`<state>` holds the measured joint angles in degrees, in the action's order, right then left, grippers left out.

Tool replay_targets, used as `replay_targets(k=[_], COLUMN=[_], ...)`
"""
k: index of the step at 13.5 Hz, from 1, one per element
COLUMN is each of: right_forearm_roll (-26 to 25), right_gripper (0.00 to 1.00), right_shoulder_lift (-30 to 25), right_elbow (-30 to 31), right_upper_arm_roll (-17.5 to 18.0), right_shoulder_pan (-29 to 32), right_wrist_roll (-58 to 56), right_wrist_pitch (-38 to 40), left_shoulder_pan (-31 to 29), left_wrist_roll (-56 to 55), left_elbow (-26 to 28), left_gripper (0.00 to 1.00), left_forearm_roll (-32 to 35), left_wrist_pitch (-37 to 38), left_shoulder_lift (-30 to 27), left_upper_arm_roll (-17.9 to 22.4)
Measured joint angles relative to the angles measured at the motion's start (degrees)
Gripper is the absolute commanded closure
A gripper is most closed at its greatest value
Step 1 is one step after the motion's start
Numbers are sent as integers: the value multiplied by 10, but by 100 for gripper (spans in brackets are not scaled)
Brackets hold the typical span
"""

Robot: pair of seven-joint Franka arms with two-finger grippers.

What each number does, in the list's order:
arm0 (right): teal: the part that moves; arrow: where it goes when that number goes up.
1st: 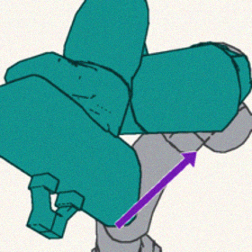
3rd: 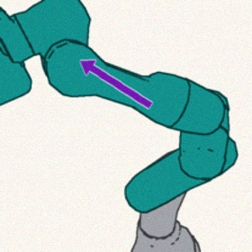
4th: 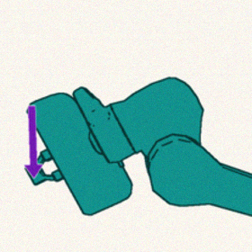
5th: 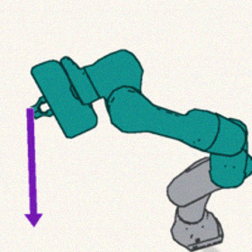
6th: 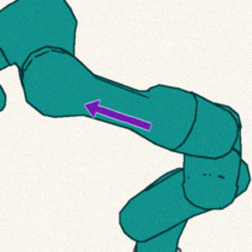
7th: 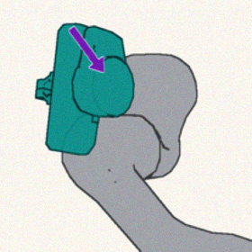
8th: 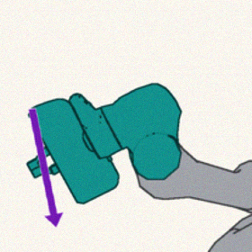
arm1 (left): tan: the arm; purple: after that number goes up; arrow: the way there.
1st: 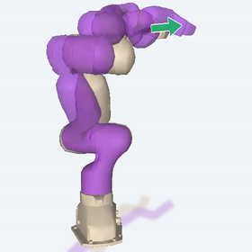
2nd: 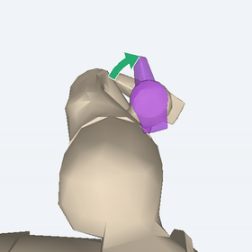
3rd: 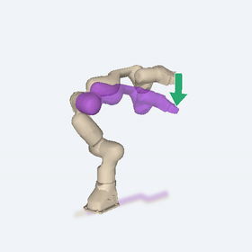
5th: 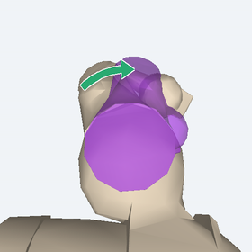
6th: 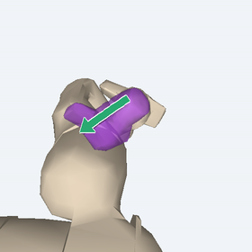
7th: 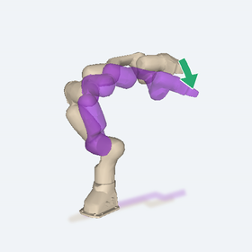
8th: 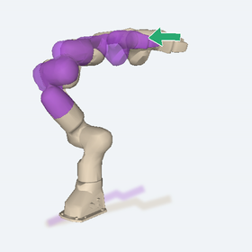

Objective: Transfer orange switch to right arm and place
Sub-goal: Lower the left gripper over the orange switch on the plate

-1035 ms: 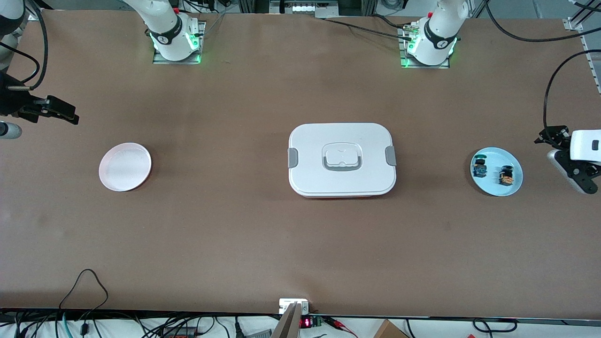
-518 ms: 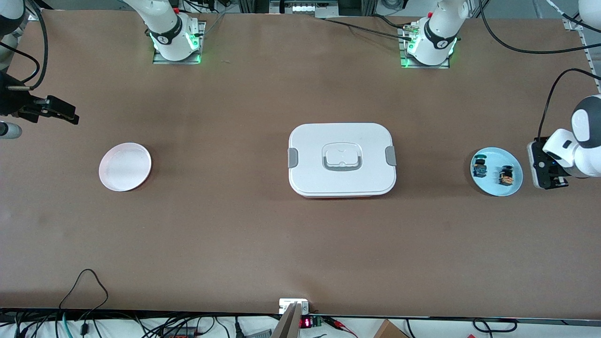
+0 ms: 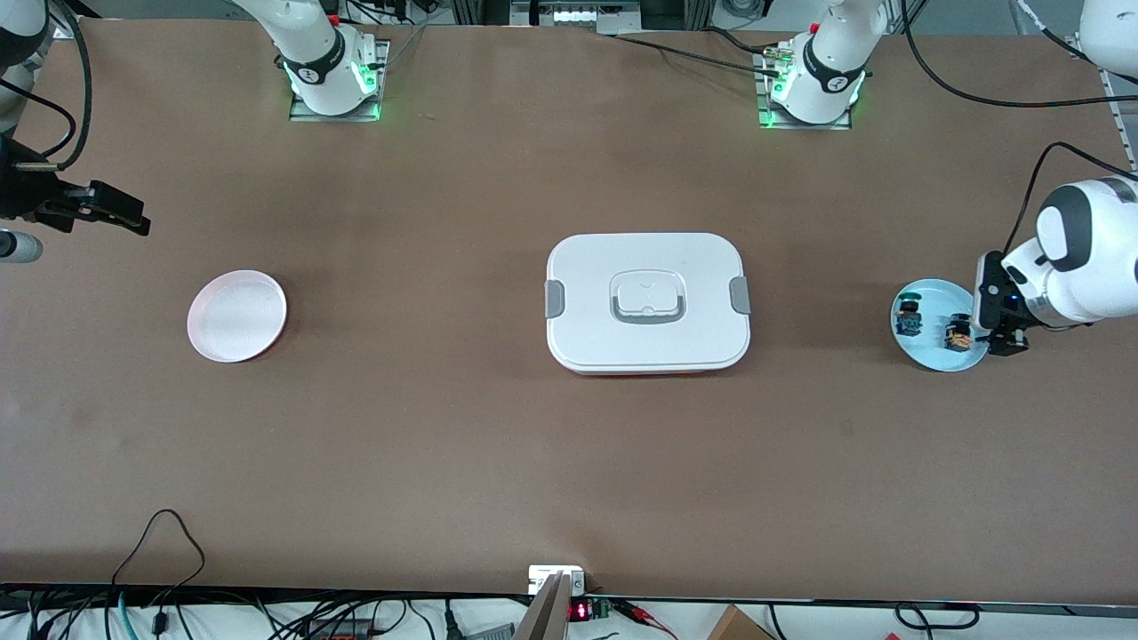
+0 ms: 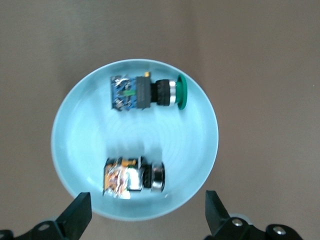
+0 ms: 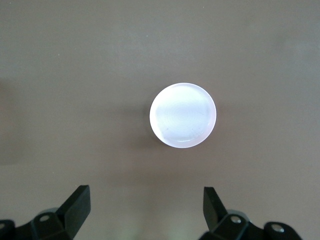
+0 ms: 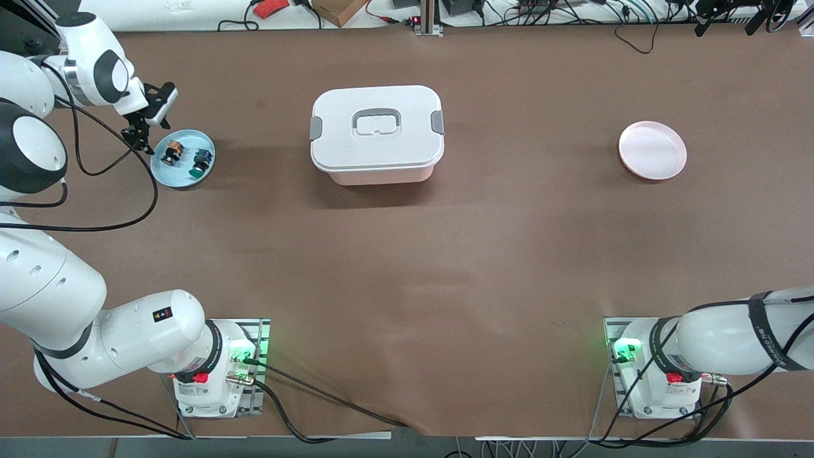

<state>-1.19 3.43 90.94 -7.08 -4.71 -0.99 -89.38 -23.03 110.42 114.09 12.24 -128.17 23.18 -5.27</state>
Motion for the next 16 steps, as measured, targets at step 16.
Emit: replay_targets(k=[16], right_forearm_roll=[0], right_gripper=[0], right_shoulder_lift=[0], right_elbow=[0], right_upper_arm_roll=[0], right_shoulder_pan=[0], right_wrist_roll=[0], right_wrist_pitch=[0], left_shoulder_pan=[-57], left_wrist_roll=[59], left_elbow=[0], left_gripper=[0], left_forearm_roll=[-21], left_wrist_pitch=[-68], left_shoulder_lift=[53], left_upper_arm_roll=[-40])
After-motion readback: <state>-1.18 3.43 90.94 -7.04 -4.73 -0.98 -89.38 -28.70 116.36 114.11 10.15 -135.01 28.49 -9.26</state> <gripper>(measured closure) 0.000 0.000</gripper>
